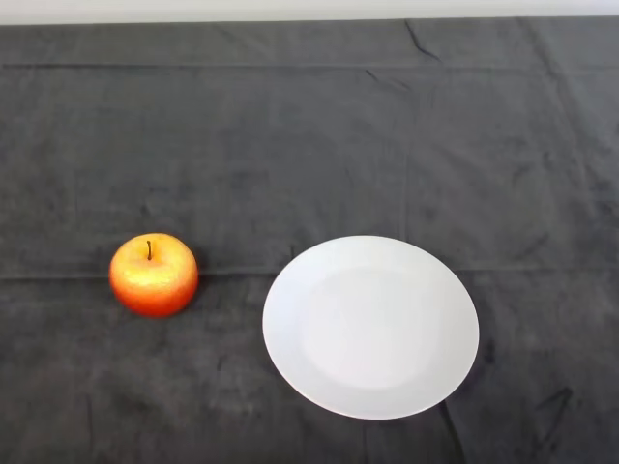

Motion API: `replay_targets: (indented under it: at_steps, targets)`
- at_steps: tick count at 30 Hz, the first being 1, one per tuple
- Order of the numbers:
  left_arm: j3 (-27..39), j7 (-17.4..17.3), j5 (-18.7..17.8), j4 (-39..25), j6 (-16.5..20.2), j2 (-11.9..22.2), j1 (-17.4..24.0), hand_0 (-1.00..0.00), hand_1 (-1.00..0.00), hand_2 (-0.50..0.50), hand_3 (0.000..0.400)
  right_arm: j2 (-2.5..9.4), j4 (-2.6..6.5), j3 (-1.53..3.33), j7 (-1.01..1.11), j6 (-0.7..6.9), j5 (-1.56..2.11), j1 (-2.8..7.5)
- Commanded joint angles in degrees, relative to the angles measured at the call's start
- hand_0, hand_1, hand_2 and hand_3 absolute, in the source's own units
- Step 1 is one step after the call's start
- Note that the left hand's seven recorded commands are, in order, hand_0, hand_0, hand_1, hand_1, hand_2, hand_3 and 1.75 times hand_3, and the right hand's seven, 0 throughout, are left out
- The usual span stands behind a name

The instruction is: Move the apple to the plate

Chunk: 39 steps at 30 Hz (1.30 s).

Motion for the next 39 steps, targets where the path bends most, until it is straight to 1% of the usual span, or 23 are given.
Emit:
replay_targets:
  at_steps: [1, 13, 22, 34, 39]
  targets:
    - [1.32, -0.59, 1.17, 2.61, 0.86, -0.36, -2.01, 0.00, 0.00, 0.00, 0.000, -1.57, 0.55, -0.88, 0.36, -0.24, 0.78, -0.82]
    - [1.08, -0.31, 3.18, 2.46, 0.40, -1.25, -3.21, 0.00, 0.00, 0.00, 0.000, -1.57, 0.56, -0.89, 0.37, -0.24, 0.76, -0.83]
    - [-1.40, 1.05, 6.77, 2.12, -1.21, -4.24, -5.80, 0.00, 0.00, 0.00, 0.000, -1.56, 0.54, -0.89, 0.37, -0.25, 0.75, -0.82]
    - [-3.23, -2.12, 9.26, 1.17, -0.64, -5.79, -6.25, 0.00, 0.00, 0.00, 0.000, -1.53, 0.49, -0.90, 0.35, -0.26, 0.74, -0.80]
    - [-3.97, -2.88, 10.36, 1.03, -0.64, -6.57, -6.40, 0.00, 0.00, 0.00, 0.000, -1.52, 0.46, -0.90, 0.34, -0.26, 0.74, -0.79]
